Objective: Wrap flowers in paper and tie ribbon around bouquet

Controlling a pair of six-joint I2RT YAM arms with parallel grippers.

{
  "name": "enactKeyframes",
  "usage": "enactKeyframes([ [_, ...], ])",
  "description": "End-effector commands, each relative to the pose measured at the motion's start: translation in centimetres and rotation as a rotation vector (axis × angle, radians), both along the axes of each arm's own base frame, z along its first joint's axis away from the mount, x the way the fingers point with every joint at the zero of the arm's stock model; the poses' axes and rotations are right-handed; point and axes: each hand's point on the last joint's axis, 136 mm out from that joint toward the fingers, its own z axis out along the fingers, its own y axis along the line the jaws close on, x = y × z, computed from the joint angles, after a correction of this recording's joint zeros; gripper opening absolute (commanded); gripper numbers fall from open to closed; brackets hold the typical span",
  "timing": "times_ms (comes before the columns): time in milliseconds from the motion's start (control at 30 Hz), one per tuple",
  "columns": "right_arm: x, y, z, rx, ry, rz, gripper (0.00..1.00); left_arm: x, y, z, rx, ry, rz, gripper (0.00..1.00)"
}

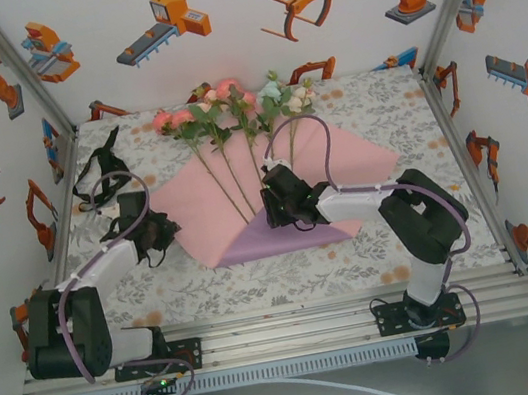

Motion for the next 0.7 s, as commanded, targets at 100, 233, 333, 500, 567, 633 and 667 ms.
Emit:
enactKeyframes([
  [100,0.6,0.9,0.8,0.021,-0.027,0.021,0.42,-0.3,-1.7,3.9,-0.061,-0.025,-0.061,0.08],
  [233,0.6,1.2,1.6,0.038,-0.043,0.029,0.43,-0.2,-4.0,6.9,-0.119,-0.046,-0.127,0.07],
  [333,0.4,1.4,3.1,0.061,-0.068,0.041,0.46,0.4,-5.5,8.3,-0.133,-0.045,-0.169,0.07],
  [500,-1.8,1.7,5.4,0.098,-0.105,0.089,0.51,1.6,-7.6,9.7,-0.145,-0.064,-0.207,0.05],
  [567,-3.4,2.3,5.9,0.12,-0.113,0.129,0.51,2.2,-8.0,9.9,-0.137,-0.074,-0.207,0.04],
  [633,-5.0,3.0,6.2,0.134,-0.111,0.166,0.5,2.6,-8.1,9.8,-0.136,-0.076,-0.198,0.03],
  [667,-5.8,3.5,6.3,0.141,-0.109,0.185,0.48,2.8,-8.2,9.8,-0.137,-0.078,-0.198,0.03],
])
